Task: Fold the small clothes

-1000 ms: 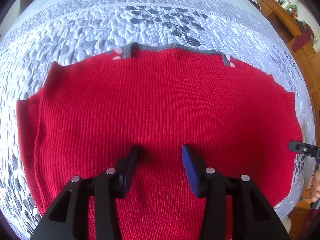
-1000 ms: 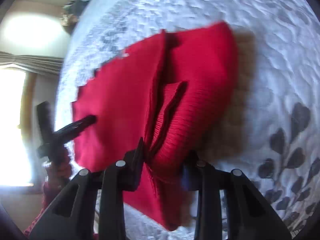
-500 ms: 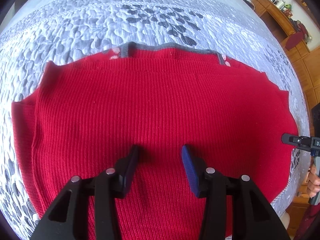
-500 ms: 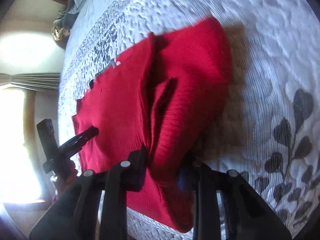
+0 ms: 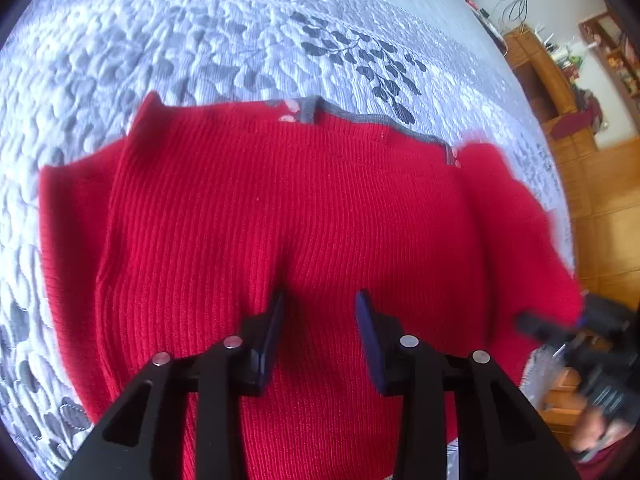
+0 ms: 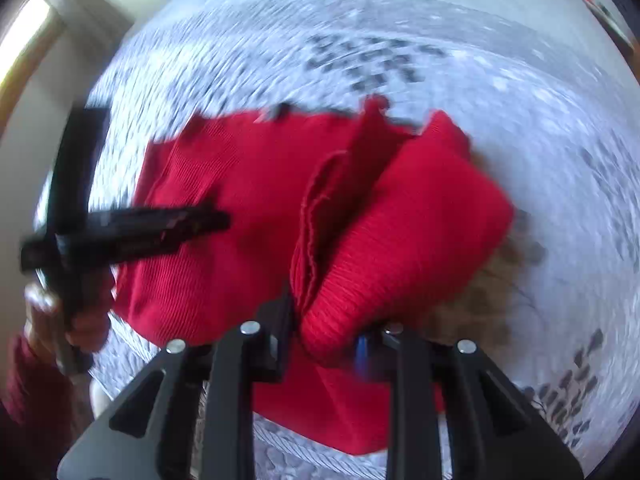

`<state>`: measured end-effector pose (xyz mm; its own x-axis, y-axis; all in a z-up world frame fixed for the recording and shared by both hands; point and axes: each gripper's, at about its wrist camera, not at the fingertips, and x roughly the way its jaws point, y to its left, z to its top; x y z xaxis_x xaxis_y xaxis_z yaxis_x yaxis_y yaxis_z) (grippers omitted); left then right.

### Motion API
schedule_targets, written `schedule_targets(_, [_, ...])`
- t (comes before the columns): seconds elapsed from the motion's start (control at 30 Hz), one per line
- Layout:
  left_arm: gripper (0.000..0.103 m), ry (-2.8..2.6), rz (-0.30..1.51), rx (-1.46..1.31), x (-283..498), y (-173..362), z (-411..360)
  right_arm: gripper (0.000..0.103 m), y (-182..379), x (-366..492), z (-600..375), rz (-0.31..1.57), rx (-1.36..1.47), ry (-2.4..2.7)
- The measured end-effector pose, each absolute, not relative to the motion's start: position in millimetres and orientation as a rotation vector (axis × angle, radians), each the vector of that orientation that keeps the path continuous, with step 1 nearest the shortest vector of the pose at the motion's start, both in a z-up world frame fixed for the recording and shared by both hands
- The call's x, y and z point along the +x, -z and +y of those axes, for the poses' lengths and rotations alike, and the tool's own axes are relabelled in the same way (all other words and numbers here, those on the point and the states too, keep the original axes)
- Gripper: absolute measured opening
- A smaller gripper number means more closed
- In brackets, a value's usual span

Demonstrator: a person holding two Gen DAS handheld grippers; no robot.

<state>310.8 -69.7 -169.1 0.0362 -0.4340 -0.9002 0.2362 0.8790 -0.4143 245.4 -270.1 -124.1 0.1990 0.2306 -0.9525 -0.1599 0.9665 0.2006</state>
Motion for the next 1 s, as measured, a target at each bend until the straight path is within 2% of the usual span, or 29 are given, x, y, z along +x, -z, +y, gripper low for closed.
schedule_targets(0.03, [0.037, 0.522, 1.449, -0.179, 310.9, 169.9, -69.1, 0.037, 129.9, 244.5, -261.2, 1.36, 0.058, -0.301])
schedule_targets(0.07, [0.037, 0.526, 1.451, -0.189, 311.2, 170.4, -67.5, 0.047, 134.3, 242.3, -256.8, 1.375, 0.088, -0.341])
schedule_targets(0.23, [0.038, 0.536, 1.444, -0.185, 309.6, 169.9, -69.1, 0.05, 118.4, 221.2, -281.1, 1.313, 0.216, -0.437])
schedule_targets(0.27, [0.039, 0.534, 1.444, -0.192, 310.0, 169.8, -69.4, 0.055, 112.7, 216.7, -288.3, 1.294, 0.23, -0.439])
schedule_targets(0.3, [0.039, 0.531, 1.443, -0.2, 309.8, 168.7, -69.4, 0.068, 103.1, 208.5, -300.2, 1.26, 0.238, -0.436])
schedule_targets(0.37, [0.044, 0.531, 1.438, -0.221, 307.2, 164.2, -68.1, 0.083, 88.7, 190.6, -320.9, 1.209, 0.221, -0.417])
schedule_targets(0.4, [0.048, 0.533, 1.438, -0.228, 306.4, 162.9, -68.6, 0.084, 86.6, 183.8, -323.9, 1.2, 0.211, -0.41])
schedule_targets(0.53, [0.051, 0.527, 1.448, -0.22, 303.9, 162.3, -75.9, 0.084, 100.2, 158.0, -325.5, 1.221, 0.172, -0.44])
schedule_targets(0.87, [0.052, 0.496, 1.485, -0.233, 305.0, 161.9, -75.9, 0.084, 140.7, 127.0, -248.4, 1.222, -0.104, -0.474])
schedule_targets(0.93, [0.053, 0.489, 1.485, -0.218, 304.3, 161.0, -78.2, 0.078, 147.5, 130.0, -246.9, 1.222, -0.138, -0.447])
schedule_targets(1.0, [0.054, 0.487, 1.483, -0.205, 303.0, 159.8, -80.4, 0.061, 155.3, 134.0, -247.5, 1.24, -0.166, -0.418])
